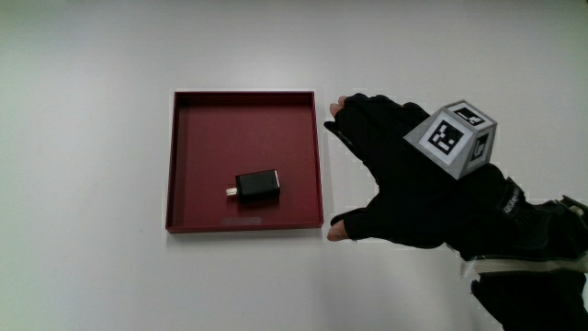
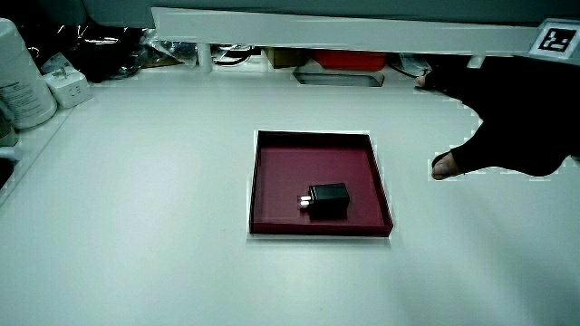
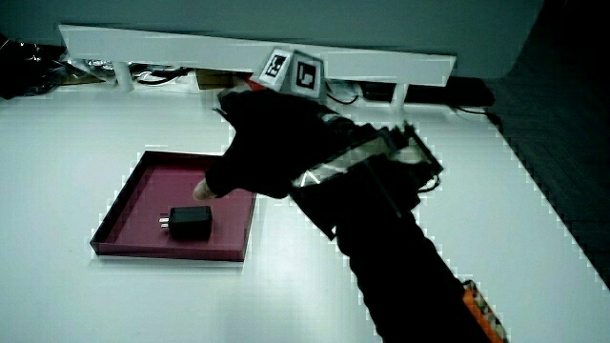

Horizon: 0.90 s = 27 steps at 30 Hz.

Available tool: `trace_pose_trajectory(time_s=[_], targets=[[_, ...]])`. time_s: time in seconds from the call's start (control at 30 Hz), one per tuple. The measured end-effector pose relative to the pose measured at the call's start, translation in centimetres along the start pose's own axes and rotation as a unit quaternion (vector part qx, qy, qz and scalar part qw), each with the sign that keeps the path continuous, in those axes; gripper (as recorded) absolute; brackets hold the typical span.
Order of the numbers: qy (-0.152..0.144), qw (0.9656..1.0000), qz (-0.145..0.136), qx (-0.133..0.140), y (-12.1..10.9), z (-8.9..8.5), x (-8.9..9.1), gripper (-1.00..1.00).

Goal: Pick charger from plate

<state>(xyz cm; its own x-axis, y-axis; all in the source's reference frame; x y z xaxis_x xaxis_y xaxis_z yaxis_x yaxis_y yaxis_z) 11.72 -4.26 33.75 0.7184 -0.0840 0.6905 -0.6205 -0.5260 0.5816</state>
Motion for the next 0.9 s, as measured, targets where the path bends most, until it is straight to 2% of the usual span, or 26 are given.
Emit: trace_pose_trajectory(time_s=[0.03,0.1,0.13,0.17,0.2,0.27,0.3,0.33,0.37,0.4,0.43,0.47,0.63,0.67,0.77,0.9], targets=[[-0.014,0.9998,0.014,0.003,0.5,-0.1,-0.1,0.0],[-0.023,0.9995,0.021,0.0,1.4,-0.4,-0.2,0.0],[-0.026,0.9996,0.012,-0.006,1.7,-0.6,-0.2,0.0],[-0.015,0.9998,0.002,-0.015,2.1,-0.8,-0.1,0.0],[-0.036,0.9993,0.01,0.001,2.5,-0.7,-0.2,0.0],[-0.078,0.996,0.028,0.031,3.2,-0.7,-0.3,0.0],[-0.081,0.9959,0.03,0.028,3.5,-0.7,-0.4,0.0],[-0.046,0.9989,0.006,-0.003,3.9,-1.0,-0.2,0.0],[-0.011,0.9992,-0.018,-0.034,4.3,-1.3,0.0,0.0],[-0.008,0.9993,-0.013,-0.034,4.9,-1.5,0.1,0.0],[-0.017,0.9991,-0.011,-0.036,5.4,-1.7,0.2,0.0],[-0.004,0.9993,-0.004,-0.037,5.9,-2.0,0.3,0.0],[-0.048,0.998,-0.002,-0.041,9.1,-3.6,0.9,0.0],[-0.081,0.9967,0.007,-0.008,9.2,-3.6,0.6,0.0],[-0.084,0.9962,-0.017,-0.016,10.7,-4.4,1.5,0.0],[-0.071,0.9968,-0.026,-0.028,12.5,-5.4,2.5,0.0]])
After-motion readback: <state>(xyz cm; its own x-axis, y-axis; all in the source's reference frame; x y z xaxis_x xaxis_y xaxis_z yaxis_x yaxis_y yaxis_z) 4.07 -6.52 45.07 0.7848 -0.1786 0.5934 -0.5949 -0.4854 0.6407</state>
